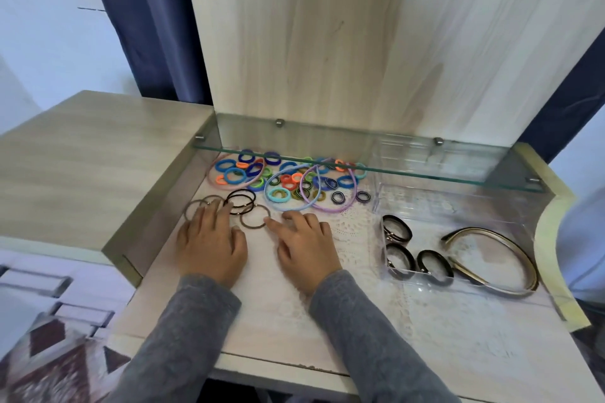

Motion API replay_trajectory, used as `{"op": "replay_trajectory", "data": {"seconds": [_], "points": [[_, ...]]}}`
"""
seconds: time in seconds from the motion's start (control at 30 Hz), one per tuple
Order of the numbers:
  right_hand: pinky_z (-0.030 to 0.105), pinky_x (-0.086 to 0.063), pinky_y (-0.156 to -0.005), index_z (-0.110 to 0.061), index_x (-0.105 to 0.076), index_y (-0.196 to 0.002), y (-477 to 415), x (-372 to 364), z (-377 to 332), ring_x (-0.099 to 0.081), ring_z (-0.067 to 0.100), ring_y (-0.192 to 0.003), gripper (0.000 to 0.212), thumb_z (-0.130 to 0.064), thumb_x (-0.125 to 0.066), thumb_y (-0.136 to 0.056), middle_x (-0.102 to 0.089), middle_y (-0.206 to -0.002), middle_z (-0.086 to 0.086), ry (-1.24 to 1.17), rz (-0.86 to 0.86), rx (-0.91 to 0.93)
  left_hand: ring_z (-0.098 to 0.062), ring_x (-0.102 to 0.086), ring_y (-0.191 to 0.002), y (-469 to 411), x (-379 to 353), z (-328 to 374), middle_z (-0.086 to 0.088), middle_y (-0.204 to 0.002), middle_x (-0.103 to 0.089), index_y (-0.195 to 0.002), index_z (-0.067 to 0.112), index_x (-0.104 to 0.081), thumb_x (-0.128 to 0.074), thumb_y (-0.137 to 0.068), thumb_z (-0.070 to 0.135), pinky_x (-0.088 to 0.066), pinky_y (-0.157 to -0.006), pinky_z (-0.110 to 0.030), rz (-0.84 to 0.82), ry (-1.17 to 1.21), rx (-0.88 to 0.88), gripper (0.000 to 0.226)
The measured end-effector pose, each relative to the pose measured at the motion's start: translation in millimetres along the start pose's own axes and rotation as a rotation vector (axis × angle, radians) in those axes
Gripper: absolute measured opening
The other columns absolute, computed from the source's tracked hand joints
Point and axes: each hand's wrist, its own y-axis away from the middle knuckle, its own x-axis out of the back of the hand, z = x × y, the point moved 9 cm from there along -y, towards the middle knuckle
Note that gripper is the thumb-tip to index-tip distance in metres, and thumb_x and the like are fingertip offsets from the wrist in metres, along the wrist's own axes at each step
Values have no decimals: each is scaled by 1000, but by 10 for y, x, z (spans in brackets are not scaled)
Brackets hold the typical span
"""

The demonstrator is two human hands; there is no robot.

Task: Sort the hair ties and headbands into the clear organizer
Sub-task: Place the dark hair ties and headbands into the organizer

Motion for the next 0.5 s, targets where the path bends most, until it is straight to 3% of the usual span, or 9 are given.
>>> {"op": "replay_trajectory", "data": {"seconds": [0.17,0.3,0.5], "points": [[43,-35,-90,-40,-41,-137,-10,-30,-39,-41,25,-116,48,-29,-43,-91,-44,-138,1,77,-34,29,-14,-22,-144,-30,-33,-130,7,-156,-27,-148,28,-32,-27,-92,35,-18,-116,-37,-36,9,-36,57],[42,-37,-88,-39,-50,-130,-3,-9,-23,-44,23,-112,42,-28,-46,-90,-49,-132,-1,56,-12,35,-15,-30,-141,-38,7,-90,9,-149,-40,-140,30,-45,-23,-83,36,-23,-111,-37,-29,-7,-93,62],[37,-36,-83,-32,-62,-110,75,117,98,-47,16,-105,28,-24,-48,-87,-58,-115,-14,36,55,59,-15,-47,-129,-22,46,-49,13,-131,-58,-120,34,-62,-33,-83,34,-31,-103,-41,-2,-25,-150,47]]}}
